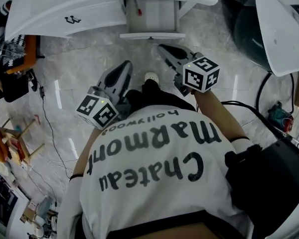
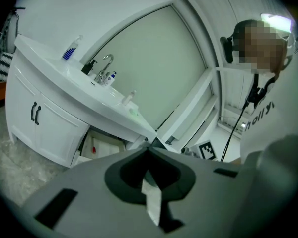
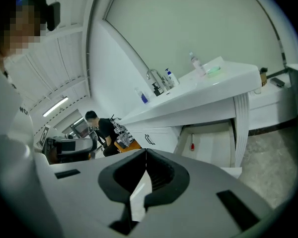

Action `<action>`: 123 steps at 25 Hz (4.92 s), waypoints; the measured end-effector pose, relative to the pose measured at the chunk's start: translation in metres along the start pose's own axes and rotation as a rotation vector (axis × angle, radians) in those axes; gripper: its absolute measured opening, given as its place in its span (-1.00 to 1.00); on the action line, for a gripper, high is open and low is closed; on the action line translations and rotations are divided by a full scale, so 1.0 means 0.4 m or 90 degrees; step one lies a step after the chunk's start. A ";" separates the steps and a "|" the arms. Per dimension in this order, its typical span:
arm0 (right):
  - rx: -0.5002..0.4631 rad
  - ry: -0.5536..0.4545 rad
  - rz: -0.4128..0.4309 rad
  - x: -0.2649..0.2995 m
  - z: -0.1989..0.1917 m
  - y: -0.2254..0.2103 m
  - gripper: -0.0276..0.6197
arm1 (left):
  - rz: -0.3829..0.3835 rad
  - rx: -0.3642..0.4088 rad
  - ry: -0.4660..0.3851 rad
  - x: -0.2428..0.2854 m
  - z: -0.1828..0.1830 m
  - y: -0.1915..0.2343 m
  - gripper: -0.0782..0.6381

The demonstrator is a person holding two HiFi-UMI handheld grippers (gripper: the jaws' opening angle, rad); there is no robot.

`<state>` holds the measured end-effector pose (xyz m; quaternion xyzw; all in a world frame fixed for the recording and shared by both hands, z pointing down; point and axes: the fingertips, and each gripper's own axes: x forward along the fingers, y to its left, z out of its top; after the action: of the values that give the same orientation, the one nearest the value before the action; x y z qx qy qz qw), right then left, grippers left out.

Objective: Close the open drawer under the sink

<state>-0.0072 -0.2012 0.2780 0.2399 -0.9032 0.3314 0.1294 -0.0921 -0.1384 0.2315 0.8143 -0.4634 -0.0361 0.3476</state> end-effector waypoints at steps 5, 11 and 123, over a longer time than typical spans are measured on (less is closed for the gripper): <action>-0.034 -0.003 -0.025 0.027 -0.032 -0.025 -0.88 | 0.002 -0.001 0.018 0.023 -0.024 0.026 -0.76; -0.022 -0.030 -0.044 0.105 -0.102 -0.092 -0.88 | -0.017 0.019 0.034 0.053 -0.100 0.118 -0.76; -0.317 -0.174 -0.259 0.440 -0.256 -0.524 -0.65 | -0.088 0.302 -0.134 0.250 -0.445 0.555 -0.76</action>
<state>-0.0407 -0.3343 0.5362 0.4185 -0.8990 0.0328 0.1250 -0.1293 -0.1944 0.5254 0.8944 -0.4360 -0.0348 0.0937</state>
